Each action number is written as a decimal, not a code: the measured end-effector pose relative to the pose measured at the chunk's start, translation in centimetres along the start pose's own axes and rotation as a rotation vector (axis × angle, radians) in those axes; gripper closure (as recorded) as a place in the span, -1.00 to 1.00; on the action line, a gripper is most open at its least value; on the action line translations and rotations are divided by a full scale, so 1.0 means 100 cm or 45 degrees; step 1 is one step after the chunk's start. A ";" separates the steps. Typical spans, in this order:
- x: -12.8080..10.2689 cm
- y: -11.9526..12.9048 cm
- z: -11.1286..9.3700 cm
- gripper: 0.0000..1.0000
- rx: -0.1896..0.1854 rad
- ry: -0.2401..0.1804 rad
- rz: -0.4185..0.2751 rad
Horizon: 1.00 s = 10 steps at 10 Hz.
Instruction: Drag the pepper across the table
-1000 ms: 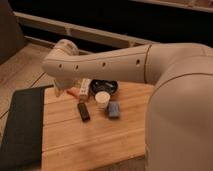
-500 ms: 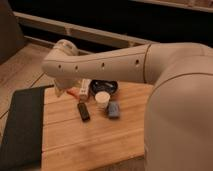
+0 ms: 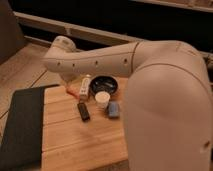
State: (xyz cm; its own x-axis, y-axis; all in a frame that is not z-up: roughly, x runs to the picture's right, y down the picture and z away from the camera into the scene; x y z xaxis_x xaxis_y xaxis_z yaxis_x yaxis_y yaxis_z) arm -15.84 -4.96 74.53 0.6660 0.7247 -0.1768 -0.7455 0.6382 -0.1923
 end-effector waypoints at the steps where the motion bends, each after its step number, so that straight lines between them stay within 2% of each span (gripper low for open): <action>1: -0.014 0.004 0.020 -0.30 -0.062 -0.028 -0.055; 3: -0.027 0.006 0.043 -0.30 -0.150 -0.064 -0.070; 4: -0.036 0.002 0.056 -0.30 -0.210 -0.096 -0.056; 6: -0.041 -0.003 0.074 -0.30 -0.270 -0.112 -0.024; 10: -0.042 -0.004 0.077 -0.30 -0.276 -0.115 -0.027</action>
State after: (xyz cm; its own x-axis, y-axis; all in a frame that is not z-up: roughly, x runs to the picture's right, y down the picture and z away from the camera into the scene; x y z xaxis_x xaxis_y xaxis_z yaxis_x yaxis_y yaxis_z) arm -18.49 -6.26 82.73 0.6691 0.7383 -0.0854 -0.7018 0.5897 -0.3997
